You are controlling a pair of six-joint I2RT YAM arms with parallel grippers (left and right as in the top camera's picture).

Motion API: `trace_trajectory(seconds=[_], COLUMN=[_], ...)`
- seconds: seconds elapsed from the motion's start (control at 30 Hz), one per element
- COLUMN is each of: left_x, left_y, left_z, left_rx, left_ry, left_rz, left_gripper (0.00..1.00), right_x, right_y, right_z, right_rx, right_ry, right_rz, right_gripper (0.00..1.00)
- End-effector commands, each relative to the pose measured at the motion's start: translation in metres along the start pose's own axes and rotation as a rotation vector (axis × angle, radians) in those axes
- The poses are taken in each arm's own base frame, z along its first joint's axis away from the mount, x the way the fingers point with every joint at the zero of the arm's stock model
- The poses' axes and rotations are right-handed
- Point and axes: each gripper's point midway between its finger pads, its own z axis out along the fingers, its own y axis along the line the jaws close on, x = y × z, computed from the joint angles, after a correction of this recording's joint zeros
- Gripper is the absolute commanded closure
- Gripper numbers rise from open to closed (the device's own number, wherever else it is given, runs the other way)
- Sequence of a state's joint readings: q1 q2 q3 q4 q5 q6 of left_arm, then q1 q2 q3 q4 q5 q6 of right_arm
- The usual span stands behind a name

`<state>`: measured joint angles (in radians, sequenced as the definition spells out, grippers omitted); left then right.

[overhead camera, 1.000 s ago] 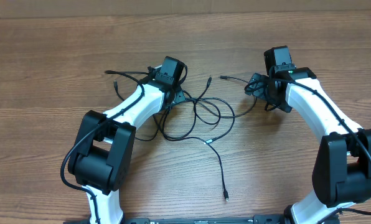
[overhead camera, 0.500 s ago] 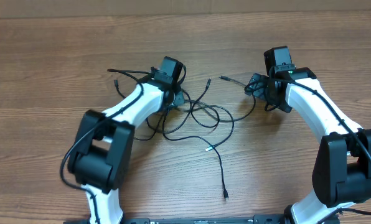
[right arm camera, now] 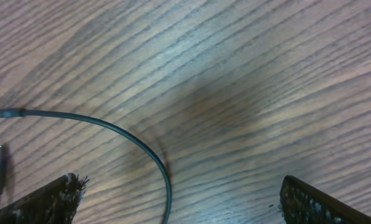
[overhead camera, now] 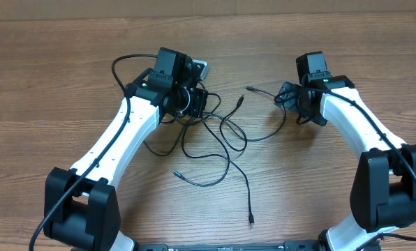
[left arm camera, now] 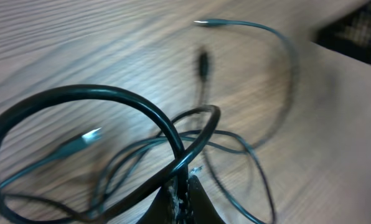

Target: Untangle cables

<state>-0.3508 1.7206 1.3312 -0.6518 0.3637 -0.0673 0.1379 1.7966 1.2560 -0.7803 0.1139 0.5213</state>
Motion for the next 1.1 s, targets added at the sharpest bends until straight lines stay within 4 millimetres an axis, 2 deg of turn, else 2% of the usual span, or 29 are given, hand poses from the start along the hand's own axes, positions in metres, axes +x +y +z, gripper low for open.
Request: trace_trajectory(seconds=[0.0, 0.03, 0.1, 0.13, 0.17, 0.2, 0.23, 0.3, 0.33, 0.37, 0.4, 0.47, 0.5, 0.53, 0.57, 0.6, 0.73, 0.8, 0.9, 0.97, 1.07], left_x=[0.003, 0.004, 0.005, 0.008, 0.011, 0.012, 0.013, 0.015, 0.015, 0.015, 0.016, 0.017, 0.018, 0.020, 0.022, 0.025, 0.034, 0.036, 0.037, 0.037, 0.039], left_y=[-0.045, -0.042, -0.034, -0.028, -0.023, -0.020, -0.018, -0.014, -0.015, -0.018, -0.021, -0.024, -0.025, -0.028, -0.032, -0.036, -0.053, -0.060, -0.062, -0.062, -0.062], left_z=[-0.007, -0.008, -0.010, -0.011, -0.012, -0.012, -0.011, -0.010, -0.010, -0.009, -0.009, -0.008, -0.007, -0.007, -0.006, -0.005, -0.001, 0.000, 0.001, 0.001, 0.000], left_rx=[0.292, 0.291, 0.281, 0.274, 0.264, 0.250, 0.237, 0.212, 0.218, 0.223, 0.227, 0.232, 0.235, 0.240, 0.248, 0.255, 0.287, 0.296, 0.300, 0.301, 0.301], left_ry=[-0.008, -0.007, -0.007, -0.001, 0.003, 0.007, 0.009, 0.011, 0.010, 0.011, 0.013, 0.015, 0.020, 0.024, 0.032, 0.040, 0.063, 0.066, 0.067, 0.067, 0.082], left_rz=[0.219, 0.222, 0.236, 0.278, 0.316, 0.354, 0.385, 0.472, 0.478, 0.482, 0.494, 0.508, 0.510, 0.516, 0.521, 0.535, 0.630, 0.652, 0.658, 0.655, 0.618], left_gripper=[0.96, 0.96, 0.96, 0.96, 0.96, 0.96, 0.96, 0.96, 0.96, 0.96, 0.96, 0.96, 0.96, 0.96, 0.95, 0.92, 0.94, 0.95, 0.96, 0.96, 0.96], right_x=[0.038, 0.054, 0.067, 0.074, 0.078, 0.080, 0.082, 0.086, 0.089, 0.091, 0.092, 0.091, 0.091, 0.089, 0.089, 0.088, 0.086, 0.085, 0.084, 0.083, 0.084], right_y=[0.037, 0.047, 0.080, 0.108, 0.128, 0.134, 0.138, 0.141, 0.142, 0.142, 0.143, 0.144, 0.145, 0.145, 0.145, 0.145, 0.146, 0.147, 0.146, 0.145, 0.147], right_z=[-0.009, -0.015, -0.035, -0.061, -0.087, -0.098, -0.104, -0.099, -0.093, -0.088, -0.085, -0.081, -0.080, -0.077, -0.075, -0.075, -0.075, -0.075, -0.071, -0.070, -0.073], right_rx=[-0.231, -0.297, -0.516, -0.747, -0.936, -1.006, -1.032, -0.956, -0.870, -0.812, -0.752, -0.714, -0.704, -0.678, -0.659, -0.645, -0.631, -0.636, -0.616, -0.609, -0.599], right_ry=[0.212, 0.297, 0.397, 0.449, 0.492, 0.513, 0.537, 0.597, 0.639, 0.664, 0.692, 0.695, 0.691, 0.687, 0.692, 0.702, 0.720, 0.716, 0.688, 0.684, 0.727], right_rz=[0.004, 0.016, -0.020, -0.107, -0.155, -0.163, -0.148, -0.036, 0.078, 0.161, 0.258, 0.321, 0.338, 0.380, 0.416, 0.452, 0.515, 0.512, 0.514, 0.522, 0.595], right_gripper=[0.00, 0.00, 0.00, 0.00, 0.01, 0.06, 0.10, 0.10, 0.11, 0.00, 0.00, 0.00, 0.11, 0.28, 0.35, 0.36, 0.36, 0.46, 0.82, 0.96, 0.96])
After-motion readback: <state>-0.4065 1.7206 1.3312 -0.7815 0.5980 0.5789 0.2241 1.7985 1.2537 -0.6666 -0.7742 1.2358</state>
